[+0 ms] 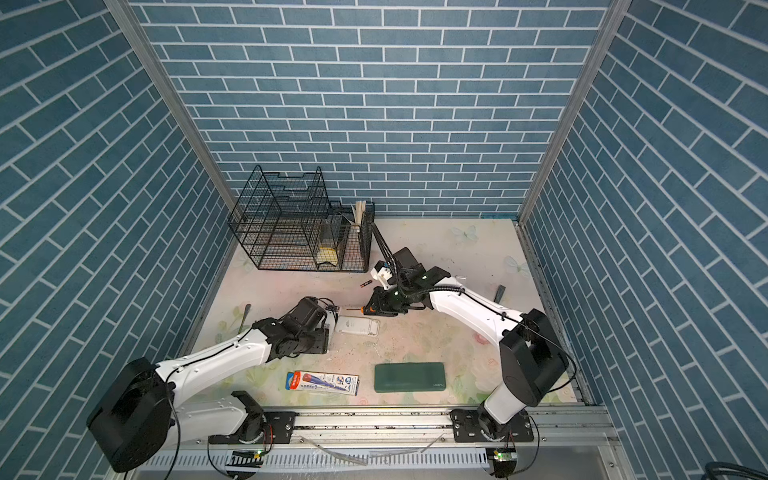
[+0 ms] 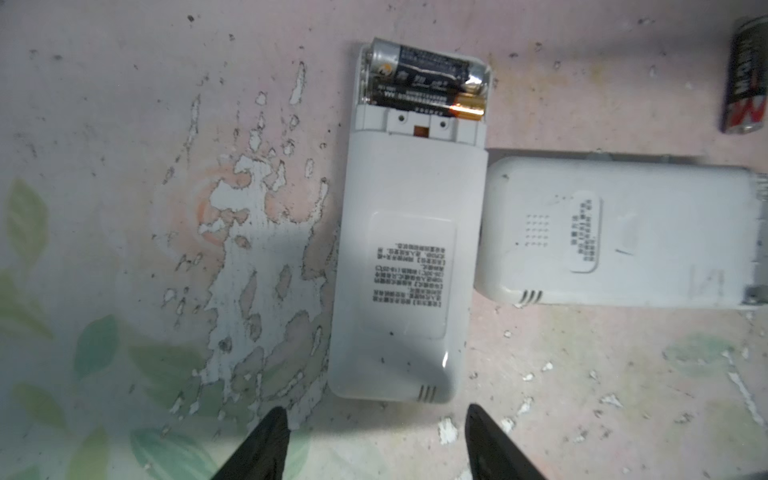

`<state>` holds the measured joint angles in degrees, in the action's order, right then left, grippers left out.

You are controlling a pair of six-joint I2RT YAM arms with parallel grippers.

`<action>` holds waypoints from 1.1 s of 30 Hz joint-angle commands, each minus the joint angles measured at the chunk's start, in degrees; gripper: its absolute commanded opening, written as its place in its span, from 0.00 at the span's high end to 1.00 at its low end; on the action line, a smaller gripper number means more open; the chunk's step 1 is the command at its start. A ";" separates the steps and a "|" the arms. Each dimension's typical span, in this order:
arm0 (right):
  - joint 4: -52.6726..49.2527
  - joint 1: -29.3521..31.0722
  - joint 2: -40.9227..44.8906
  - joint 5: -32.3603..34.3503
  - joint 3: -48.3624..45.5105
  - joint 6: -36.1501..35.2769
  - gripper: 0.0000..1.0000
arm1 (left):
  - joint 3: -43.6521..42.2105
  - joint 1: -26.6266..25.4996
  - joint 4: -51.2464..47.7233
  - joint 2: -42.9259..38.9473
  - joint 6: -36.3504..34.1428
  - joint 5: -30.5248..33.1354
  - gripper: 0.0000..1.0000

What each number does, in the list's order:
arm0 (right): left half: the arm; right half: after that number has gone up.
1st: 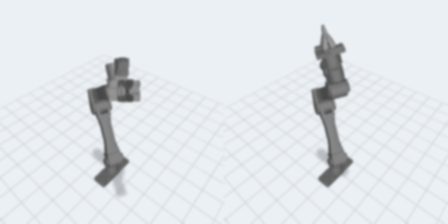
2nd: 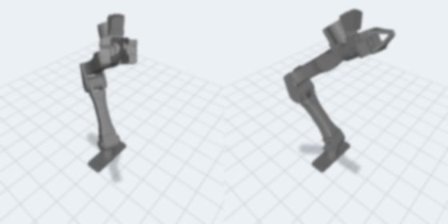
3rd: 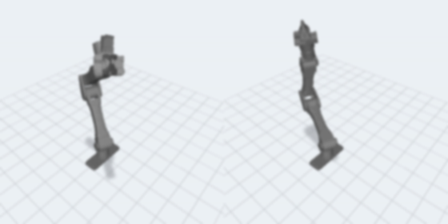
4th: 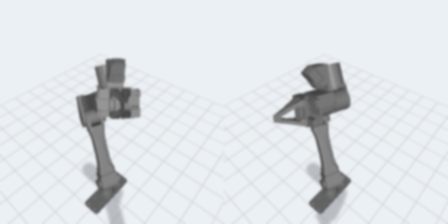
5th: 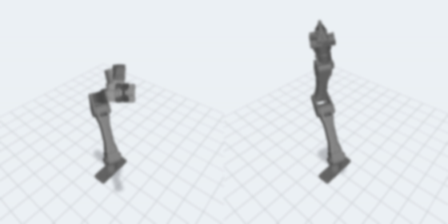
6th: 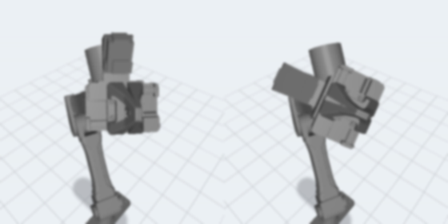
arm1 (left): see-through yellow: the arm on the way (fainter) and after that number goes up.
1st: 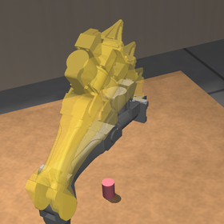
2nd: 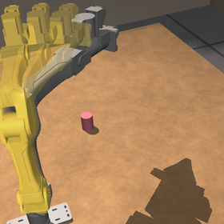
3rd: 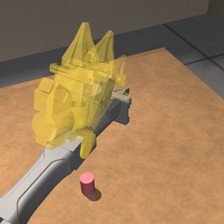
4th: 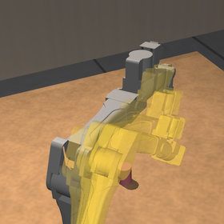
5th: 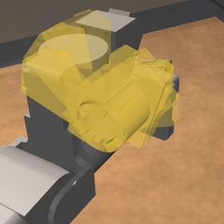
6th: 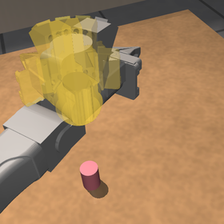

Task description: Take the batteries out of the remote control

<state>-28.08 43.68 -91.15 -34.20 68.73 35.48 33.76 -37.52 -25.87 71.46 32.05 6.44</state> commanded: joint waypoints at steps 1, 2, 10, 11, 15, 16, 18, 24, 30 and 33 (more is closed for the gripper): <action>-0.46 0.45 -1.15 0.74 0.70 -2.88 1.00 | 0.26 -0.36 1.92 1.77 -0.91 2.54 0.31; -0.24 0.46 -1.44 0.79 0.79 -2.88 1.00 | 0.08 -0.36 2.65 2.50 -0.94 2.45 0.31; 1.60 0.48 -4.00 0.76 1.49 -2.69 1.00 | -0.04 -0.35 7.09 6.88 -0.87 2.40 0.31; 1.74 0.44 -4.29 0.63 1.62 -2.69 1.00 | -0.01 -0.29 7.51 7.54 -0.92 2.48 0.31; 1.72 0.44 -5.08 0.53 2.44 -3.05 1.00 | 0.21 -0.10 8.96 10.80 -0.69 2.72 0.31; 1.62 0.44 -5.23 0.51 2.62 -3.14 1.00 | 0.34 -0.02 9.13 11.34 -0.72 2.80 0.31; 1.49 0.44 -5.74 0.62 3.18 -3.44 1.00 | 0.22 0.39 9.29 12.07 -0.60 3.05 0.31; 0.43 0.43 -9.25 1.68 6.93 -4.46 1.00 | -1.40 3.45 10.86 11.27 -2.23 0.06 0.34; 1.18 0.40 -12.87 1.53 10.03 -3.19 1.00 | -1.83 4.28 11.71 11.57 -2.62 -2.15 0.38; 1.35 0.44 -14.57 1.45 11.52 -3.01 1.00 | -1.99 4.46 12.02 11.81 -2.76 -2.81 0.39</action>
<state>-26.74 43.88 -104.14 -33.21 76.58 33.56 34.11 -33.58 -11.29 81.60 29.34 7.60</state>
